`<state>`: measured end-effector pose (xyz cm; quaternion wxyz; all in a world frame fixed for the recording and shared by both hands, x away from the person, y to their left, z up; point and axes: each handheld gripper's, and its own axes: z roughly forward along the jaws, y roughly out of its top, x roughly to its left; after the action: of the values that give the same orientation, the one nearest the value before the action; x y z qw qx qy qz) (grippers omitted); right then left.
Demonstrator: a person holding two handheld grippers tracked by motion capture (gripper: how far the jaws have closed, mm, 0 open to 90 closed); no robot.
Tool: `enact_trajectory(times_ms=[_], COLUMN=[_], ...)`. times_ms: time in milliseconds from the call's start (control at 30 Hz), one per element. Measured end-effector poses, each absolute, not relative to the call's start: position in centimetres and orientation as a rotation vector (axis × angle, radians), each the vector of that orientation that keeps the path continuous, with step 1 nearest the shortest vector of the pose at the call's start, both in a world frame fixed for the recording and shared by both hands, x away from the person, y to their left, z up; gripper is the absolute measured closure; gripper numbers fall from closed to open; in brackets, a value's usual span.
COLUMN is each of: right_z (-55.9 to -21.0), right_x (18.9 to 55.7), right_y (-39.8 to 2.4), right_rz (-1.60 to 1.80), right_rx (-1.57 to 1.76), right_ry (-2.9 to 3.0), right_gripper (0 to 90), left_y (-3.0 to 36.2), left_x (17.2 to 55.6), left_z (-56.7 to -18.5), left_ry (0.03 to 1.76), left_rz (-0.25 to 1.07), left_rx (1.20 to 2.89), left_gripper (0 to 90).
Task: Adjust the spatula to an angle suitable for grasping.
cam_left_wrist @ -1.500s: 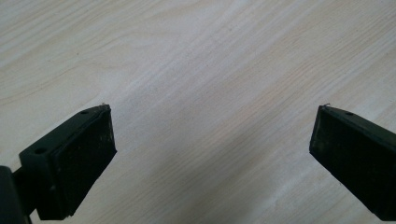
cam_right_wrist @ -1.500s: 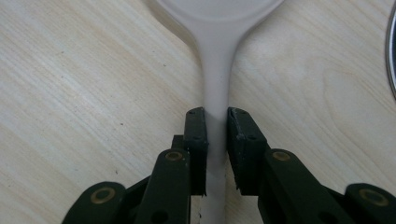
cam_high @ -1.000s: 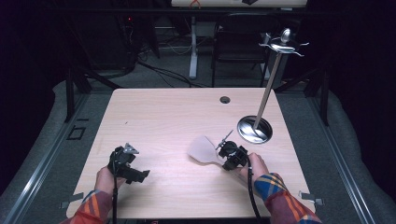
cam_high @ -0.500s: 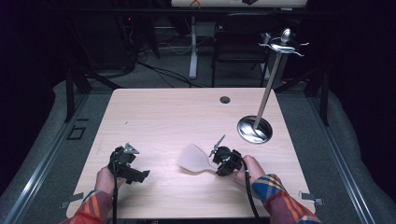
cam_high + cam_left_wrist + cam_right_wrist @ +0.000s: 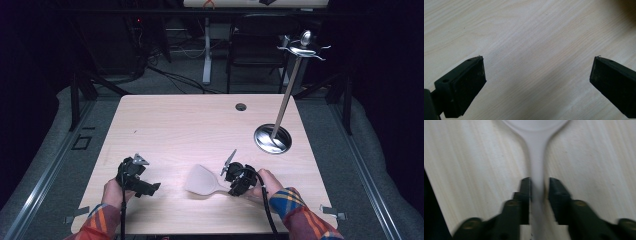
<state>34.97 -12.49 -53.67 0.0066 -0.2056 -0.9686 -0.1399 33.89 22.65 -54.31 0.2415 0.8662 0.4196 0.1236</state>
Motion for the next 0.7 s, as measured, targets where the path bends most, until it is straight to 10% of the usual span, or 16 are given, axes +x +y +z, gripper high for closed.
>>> enact_trajectory(times_ms=[700], right_z=[-51.9], right_x=[33.1], right_y=[-20.8], right_rz=[-0.292], right_rx=[-0.931], right_ry=[-2.983], right_gripper=[58.7], left_y=[22.8], left_x=[33.9], left_z=[-54.2], left_ry=[1.143], left_rz=[0.337], left_rx=[2.368], left_gripper=[0.1])
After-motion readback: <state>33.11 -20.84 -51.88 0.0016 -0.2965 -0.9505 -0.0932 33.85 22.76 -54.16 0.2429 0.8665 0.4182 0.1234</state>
